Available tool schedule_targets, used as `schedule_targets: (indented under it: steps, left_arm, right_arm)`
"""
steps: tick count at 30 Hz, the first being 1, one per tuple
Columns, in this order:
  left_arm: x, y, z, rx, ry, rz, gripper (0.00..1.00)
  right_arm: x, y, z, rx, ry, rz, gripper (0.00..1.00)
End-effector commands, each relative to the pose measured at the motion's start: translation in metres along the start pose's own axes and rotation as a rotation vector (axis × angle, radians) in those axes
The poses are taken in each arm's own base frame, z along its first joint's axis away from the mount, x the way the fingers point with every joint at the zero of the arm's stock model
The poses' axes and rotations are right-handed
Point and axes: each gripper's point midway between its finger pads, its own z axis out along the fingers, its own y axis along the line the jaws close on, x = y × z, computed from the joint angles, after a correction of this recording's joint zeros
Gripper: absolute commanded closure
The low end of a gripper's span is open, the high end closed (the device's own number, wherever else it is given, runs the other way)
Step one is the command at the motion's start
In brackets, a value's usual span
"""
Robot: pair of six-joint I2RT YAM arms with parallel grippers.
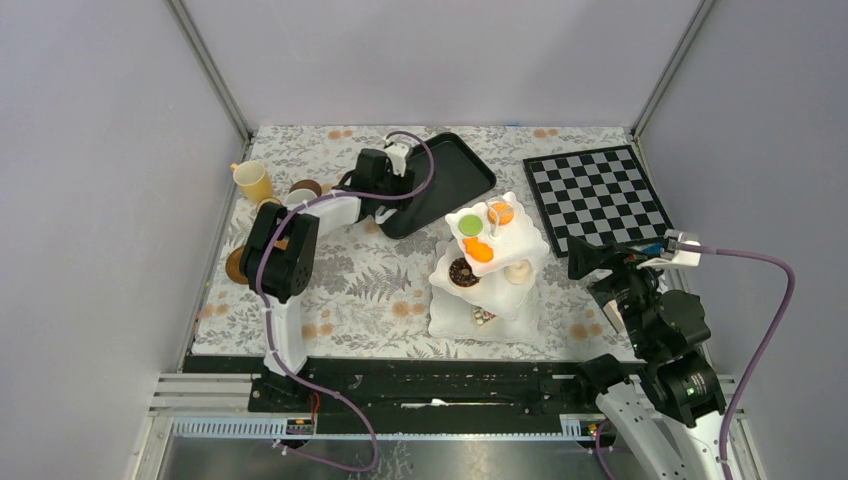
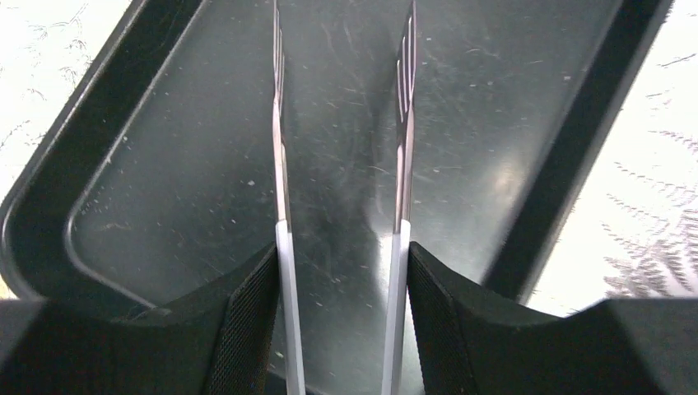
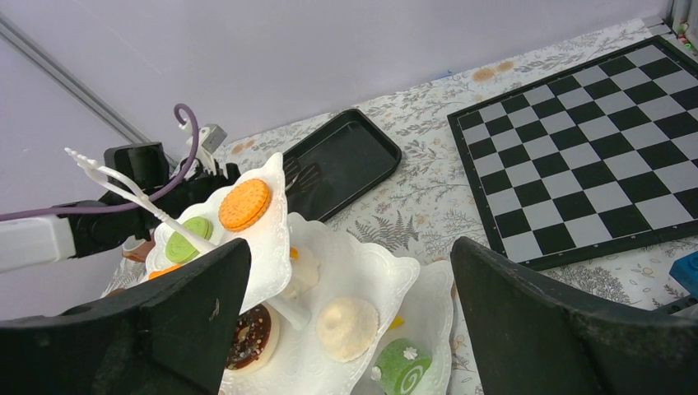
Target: Serve the afternoon tea
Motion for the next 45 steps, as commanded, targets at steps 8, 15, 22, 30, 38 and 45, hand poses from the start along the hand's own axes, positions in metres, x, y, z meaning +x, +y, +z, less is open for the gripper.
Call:
schedule_targets:
  steps: [8,15,22,30,38,45]
  left_arm:
    - [0.014,0.014,0.013,0.092,0.085,-0.035,0.25]
    - [-0.014,0.027,-0.018,0.029,0.016,-0.105,0.02]
    - [-0.07,0.04,-0.119,-0.155,-0.113,-0.23,0.01]
    - [0.01,0.125,-0.269,-0.695,-0.258,-0.748,0.16]
    - [0.076,0.16,-0.271,-0.625,-0.194,-1.171,0.3]
    - [0.113,0.185,-0.21,-0.528,-0.043,-1.335,0.7]
  right_arm:
    - [0.006,0.004,0.004,-0.03,0.002,0.012,0.02]
    - [0.002,0.006,0.001,-0.041,-0.01,0.001,0.02]
    - [0.006,0.006,0.001,-0.048,-0.007,0.004,0.02]
    - [0.02,0.008,0.001,-0.08,0.021,0.031,0.02]
    - [0.022,0.017,0.002,-0.12,0.039,0.034,0.02]
    - [0.016,0.014,-0.004,-0.111,0.011,0.044,0.02]
